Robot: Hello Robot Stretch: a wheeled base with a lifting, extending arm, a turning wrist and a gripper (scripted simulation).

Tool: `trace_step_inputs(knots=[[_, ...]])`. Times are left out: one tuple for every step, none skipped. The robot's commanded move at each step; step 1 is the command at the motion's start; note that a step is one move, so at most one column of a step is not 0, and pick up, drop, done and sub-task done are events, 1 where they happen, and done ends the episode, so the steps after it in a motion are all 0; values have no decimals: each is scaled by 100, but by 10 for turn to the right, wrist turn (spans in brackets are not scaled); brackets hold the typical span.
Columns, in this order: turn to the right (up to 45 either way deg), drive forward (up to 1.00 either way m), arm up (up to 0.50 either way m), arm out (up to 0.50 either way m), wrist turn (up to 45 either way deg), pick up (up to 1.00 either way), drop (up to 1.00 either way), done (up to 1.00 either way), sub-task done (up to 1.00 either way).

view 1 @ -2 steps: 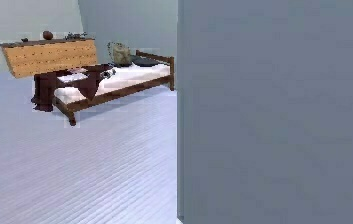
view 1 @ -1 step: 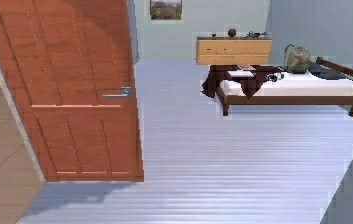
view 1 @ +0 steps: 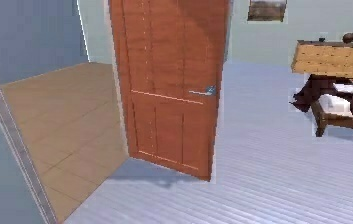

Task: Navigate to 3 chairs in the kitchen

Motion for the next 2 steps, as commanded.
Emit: trace_step_inputs(knots=[[0, 5, 0, 0, 0, 0, 0, 0, 0], [-300, 0, 0, 0, 0, 0, 0, 0, 0]])
